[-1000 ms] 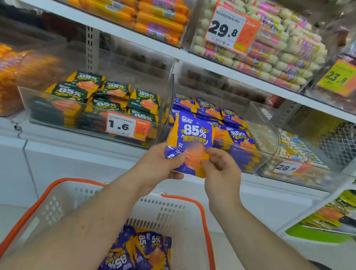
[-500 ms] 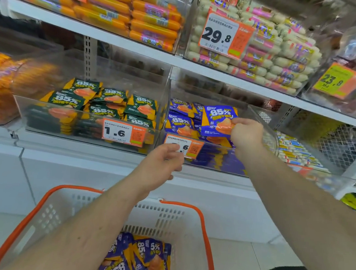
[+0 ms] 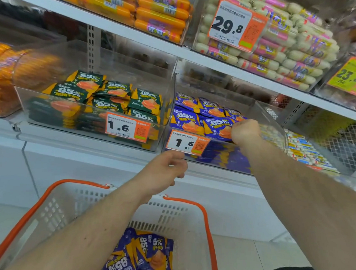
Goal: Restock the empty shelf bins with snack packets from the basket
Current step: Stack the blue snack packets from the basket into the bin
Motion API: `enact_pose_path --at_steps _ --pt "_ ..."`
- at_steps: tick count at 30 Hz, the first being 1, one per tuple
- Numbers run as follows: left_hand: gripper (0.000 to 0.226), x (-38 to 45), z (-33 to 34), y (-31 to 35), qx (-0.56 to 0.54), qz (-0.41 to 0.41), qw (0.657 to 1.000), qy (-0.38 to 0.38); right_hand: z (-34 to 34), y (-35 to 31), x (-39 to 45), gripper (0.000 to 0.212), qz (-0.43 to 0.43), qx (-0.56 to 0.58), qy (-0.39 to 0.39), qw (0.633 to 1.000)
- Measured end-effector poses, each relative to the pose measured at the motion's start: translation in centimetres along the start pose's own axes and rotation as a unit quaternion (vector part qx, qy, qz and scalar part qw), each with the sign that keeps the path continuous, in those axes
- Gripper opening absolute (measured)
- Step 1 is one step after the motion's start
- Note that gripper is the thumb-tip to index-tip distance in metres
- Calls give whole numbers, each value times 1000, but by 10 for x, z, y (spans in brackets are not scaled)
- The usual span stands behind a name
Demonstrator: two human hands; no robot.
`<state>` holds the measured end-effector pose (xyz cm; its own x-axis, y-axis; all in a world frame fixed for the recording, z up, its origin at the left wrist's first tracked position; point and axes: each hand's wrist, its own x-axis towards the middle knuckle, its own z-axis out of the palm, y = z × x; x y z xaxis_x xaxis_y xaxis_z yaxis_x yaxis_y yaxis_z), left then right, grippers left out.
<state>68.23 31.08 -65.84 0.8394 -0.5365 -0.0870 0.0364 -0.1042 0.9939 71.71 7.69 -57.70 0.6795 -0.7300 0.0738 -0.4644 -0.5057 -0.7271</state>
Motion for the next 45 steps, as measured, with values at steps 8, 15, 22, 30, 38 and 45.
enact_pose_path --at_steps 8,15,22,30,38,45 --pt "34 3 6 -6 15 -8 1000 -16 2 0 -3 32 -19 -86 -40 995" --pt "37 5 6 -8 28 -9 999 -23 11 3 1 30 -53 -182 -20 982" --pt "35 10 -2 -19 26 -31 999 -30 13 13 -15 33 -171 -103 167 966" --pt "33 8 -10 -74 84 -129 988 -25 132 81 -121 17 -333 65 103 935" --pt "28 5 -9 -138 119 -211 970 -32 211 238 -180 4 55 -209 -407 887" --pt "31 10 0 -170 144 -250 955 -60 218 272 -194 34 66 -272 -461 842"
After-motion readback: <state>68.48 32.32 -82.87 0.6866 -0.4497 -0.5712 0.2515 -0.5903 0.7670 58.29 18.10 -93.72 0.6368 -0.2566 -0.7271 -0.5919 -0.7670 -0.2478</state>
